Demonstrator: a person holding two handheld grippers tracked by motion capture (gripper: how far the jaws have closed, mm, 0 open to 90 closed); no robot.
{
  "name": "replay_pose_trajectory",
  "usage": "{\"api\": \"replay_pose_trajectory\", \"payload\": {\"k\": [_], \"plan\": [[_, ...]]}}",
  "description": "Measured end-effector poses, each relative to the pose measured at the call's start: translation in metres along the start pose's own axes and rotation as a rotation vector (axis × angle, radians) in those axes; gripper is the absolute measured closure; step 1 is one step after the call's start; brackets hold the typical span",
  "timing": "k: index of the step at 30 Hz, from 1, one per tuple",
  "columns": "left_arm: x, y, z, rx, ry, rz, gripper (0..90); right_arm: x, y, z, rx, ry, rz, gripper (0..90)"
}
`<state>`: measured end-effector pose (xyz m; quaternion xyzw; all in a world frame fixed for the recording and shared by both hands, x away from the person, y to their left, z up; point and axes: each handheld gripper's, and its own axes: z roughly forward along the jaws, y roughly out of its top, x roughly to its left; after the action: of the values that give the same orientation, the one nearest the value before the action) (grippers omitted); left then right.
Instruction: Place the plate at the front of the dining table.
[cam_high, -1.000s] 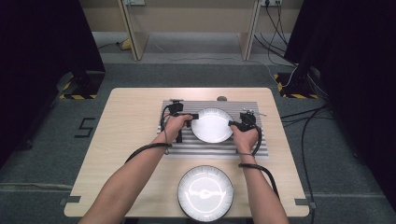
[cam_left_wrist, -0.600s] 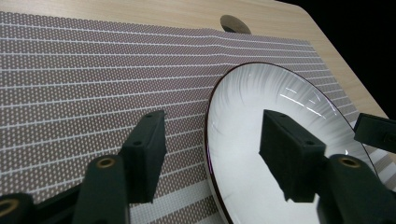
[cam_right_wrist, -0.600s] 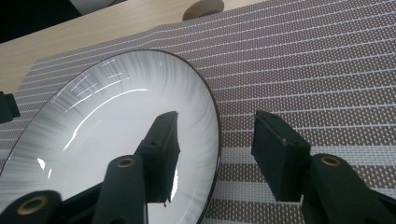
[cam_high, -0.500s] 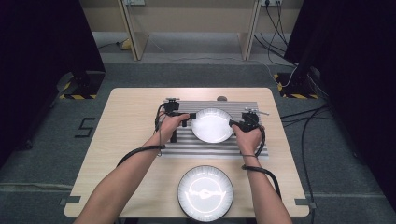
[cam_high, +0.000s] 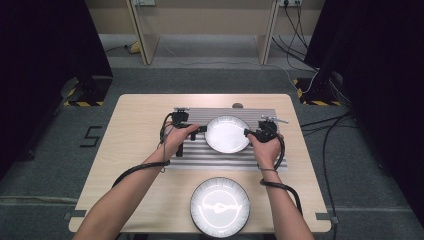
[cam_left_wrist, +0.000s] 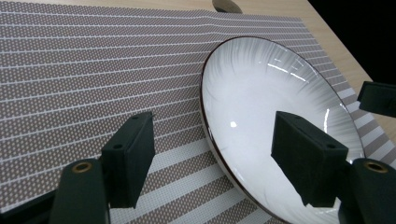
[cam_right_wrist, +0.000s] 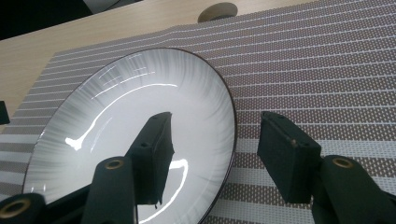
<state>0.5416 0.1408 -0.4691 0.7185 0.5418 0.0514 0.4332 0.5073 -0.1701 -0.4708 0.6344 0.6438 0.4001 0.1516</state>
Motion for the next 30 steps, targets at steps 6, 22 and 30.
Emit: {"api": "replay_pose_trajectory", "payload": {"k": [6, 22, 30], "plan": [[0.0, -0.002, -0.01, 0.005, 0.008, 0.025, 28.7, 0.002, -0.001, -0.007, 0.002, 0.008, -0.009, 44.5], [0.0, -0.013, -0.046, -0.005, 0.008, 0.068, 28.3, 0.001, -0.012, -0.022, -0.001, 0.018, -0.012, 44.3], [0.001, -0.032, -0.056, -0.007, -0.014, 0.074, 28.4, 0.003, -0.018, -0.026, -0.002, 0.022, -0.022, 44.2]]}}
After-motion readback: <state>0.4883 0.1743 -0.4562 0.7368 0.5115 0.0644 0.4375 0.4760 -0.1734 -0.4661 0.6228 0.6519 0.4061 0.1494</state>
